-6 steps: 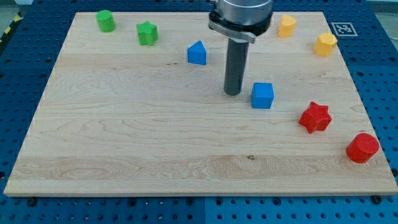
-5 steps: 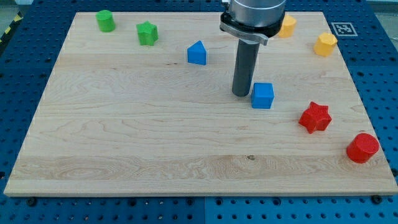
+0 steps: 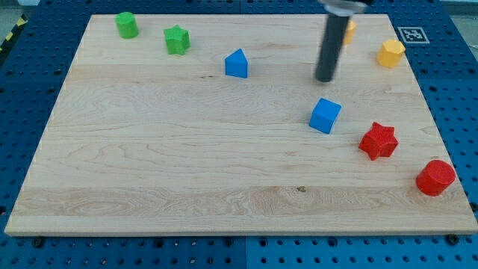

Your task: Push the yellow hexagon to the blue cube

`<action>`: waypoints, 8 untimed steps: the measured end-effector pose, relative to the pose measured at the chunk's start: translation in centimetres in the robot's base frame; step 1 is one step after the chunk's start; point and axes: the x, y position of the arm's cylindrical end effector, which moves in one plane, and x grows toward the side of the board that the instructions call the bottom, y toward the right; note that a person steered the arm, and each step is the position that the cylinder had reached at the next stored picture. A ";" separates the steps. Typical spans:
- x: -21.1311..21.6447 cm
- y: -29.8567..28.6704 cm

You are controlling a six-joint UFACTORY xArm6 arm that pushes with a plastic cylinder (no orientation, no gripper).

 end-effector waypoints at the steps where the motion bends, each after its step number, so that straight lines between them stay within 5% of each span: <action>1: 0.0 9.2; 2: -1.5 16.4; 3: -5.0 16.9; 4: -5.7 14.6; 6: -0.6 4.2; 8: -6.0 8.2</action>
